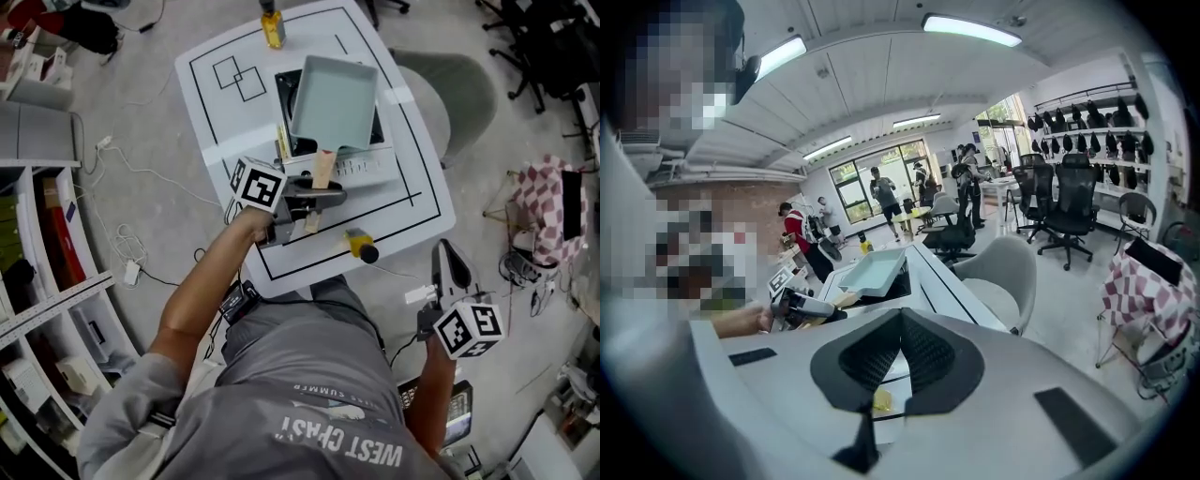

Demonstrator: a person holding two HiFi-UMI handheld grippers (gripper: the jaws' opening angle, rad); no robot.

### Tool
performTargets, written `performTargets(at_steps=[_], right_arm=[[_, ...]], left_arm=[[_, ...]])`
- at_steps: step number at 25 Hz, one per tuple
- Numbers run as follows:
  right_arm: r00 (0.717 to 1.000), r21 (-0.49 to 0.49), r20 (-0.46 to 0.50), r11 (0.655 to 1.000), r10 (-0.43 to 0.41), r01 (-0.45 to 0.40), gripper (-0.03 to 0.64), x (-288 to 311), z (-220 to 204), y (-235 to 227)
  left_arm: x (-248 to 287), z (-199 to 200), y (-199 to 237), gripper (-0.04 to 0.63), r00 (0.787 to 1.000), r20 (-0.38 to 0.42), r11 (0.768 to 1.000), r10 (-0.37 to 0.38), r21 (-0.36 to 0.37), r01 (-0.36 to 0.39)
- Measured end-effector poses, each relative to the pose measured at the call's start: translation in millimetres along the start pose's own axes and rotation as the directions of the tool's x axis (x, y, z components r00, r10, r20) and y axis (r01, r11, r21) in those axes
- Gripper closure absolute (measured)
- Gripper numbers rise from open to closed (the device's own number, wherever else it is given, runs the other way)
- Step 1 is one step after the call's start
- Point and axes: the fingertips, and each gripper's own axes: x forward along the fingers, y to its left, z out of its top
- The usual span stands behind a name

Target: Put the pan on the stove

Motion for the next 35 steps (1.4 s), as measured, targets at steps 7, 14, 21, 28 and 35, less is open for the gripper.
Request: performTargets(at_steps=[7,14,21,28,35], right_arm=[[1.000,-0.006,0.010,1.000,0.012,-0.012,0.606,2,6,19],[1.000,-0.018,0.017,1.000,0.014,-0.014,0.606,-3,8,35],[0.999,-0.029,0.039,0.999,0.021,-0.020,0.606,-6,11,50],[0.997,-0.051,0.074,0.999,0.022,-0.018,0.606,-16,22,67],[0.991,-0.095,0.134,0.995,0.033,-0.020,0.606,-30,36,99]], left_arm=[[-4,7,-1,0.442,0.998,0.001,0.998,-0.063,-0.023,0.063],[-12,-3,-3,0.408,0.997,-0.008,0.996,-0.073,-0.046,0.073],[-30,-10,-6,0.405,0.999,-0.005,0.999,-0.046,-0.028,0.046],[-67,-16,-18,0.405,1.000,0.001,0.999,0.021,0.034,-0.021],[-127,-21,-49,0.405,0.993,0.052,0.980,0.107,0.162,-0.114]])
